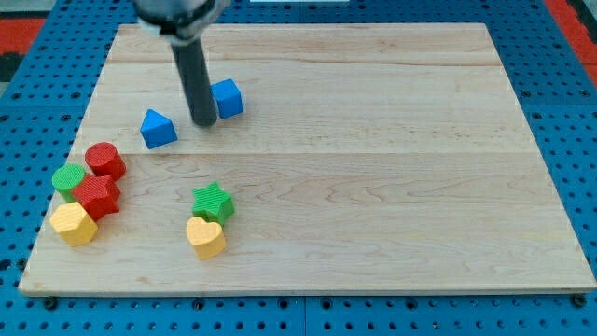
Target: Move the blue triangle below the blue cube
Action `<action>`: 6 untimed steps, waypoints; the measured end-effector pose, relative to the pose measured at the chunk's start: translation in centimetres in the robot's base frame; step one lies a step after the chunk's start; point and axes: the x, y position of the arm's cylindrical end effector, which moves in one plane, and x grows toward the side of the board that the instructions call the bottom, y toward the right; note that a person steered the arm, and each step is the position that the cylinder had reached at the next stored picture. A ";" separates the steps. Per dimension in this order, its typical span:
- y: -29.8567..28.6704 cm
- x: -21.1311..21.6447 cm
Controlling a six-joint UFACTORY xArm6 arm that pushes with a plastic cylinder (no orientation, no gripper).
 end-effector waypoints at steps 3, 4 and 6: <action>-5.6 -3.9; -0.7 -3.4; -1.3 2.3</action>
